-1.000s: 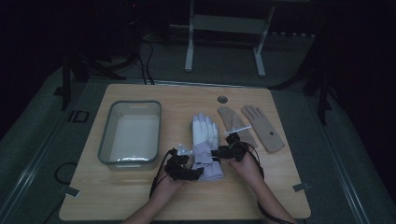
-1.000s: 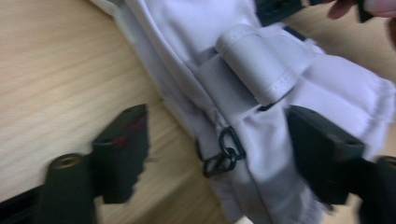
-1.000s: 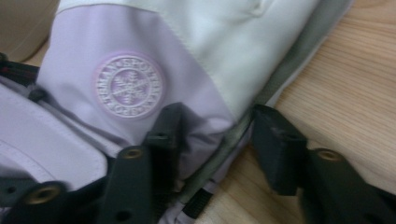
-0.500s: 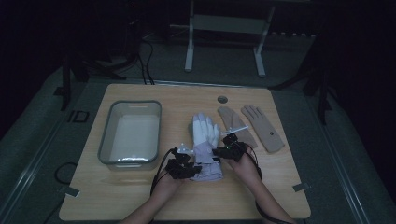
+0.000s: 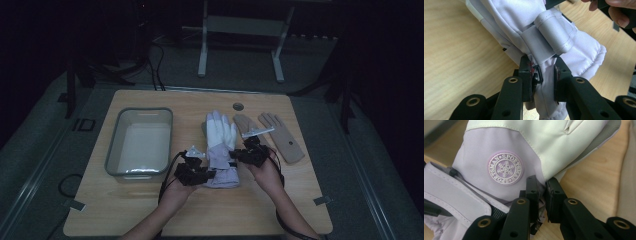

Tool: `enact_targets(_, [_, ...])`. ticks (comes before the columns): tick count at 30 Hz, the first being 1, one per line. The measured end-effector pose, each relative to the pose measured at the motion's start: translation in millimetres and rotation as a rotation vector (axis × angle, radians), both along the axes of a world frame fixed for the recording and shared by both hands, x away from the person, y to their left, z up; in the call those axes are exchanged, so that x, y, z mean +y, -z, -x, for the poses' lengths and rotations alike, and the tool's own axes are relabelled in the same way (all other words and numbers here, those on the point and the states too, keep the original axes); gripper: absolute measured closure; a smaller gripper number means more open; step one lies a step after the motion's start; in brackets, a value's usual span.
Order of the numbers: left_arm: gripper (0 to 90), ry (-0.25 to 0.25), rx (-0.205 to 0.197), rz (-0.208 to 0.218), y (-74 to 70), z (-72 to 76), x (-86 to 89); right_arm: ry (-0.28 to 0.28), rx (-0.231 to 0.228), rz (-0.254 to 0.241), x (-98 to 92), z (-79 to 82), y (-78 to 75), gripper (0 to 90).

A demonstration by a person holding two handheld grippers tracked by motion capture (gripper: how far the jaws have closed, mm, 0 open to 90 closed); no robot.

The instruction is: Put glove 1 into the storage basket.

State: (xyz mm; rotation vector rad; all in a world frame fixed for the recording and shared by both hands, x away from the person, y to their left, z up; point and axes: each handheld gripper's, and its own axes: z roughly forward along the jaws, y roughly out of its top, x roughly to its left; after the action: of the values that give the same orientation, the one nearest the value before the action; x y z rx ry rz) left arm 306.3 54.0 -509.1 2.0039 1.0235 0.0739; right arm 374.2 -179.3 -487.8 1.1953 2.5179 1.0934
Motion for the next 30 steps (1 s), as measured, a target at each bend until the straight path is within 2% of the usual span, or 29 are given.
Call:
enact_targets(6, [74.2, -0.008, -0.024, 0.007, -20.9, -3.1, 12.0, -0.010, -0.048, -0.014, 8.9, -1.3, -22.9, 82.1])
enact_targets(14, [74.3, -0.027, -0.055, -0.015, -44.2, -5.9, 33.0, -0.033, -0.100, -0.024, 29.6, -5.1, -47.7, 82.1])
enact_targets(20, [74.3, -0.047, -0.062, -0.022, -52.1, -5.1, 48.0, -0.052, -0.111, -0.033, 45.5, -8.5, -55.4, 82.1])
enact_targets(30, [74.3, -0.096, -0.067, -0.027, -63.3, -0.6, 90.6, -0.103, -0.135, -0.043, 88.3, -12.6, -66.6, 82.1])
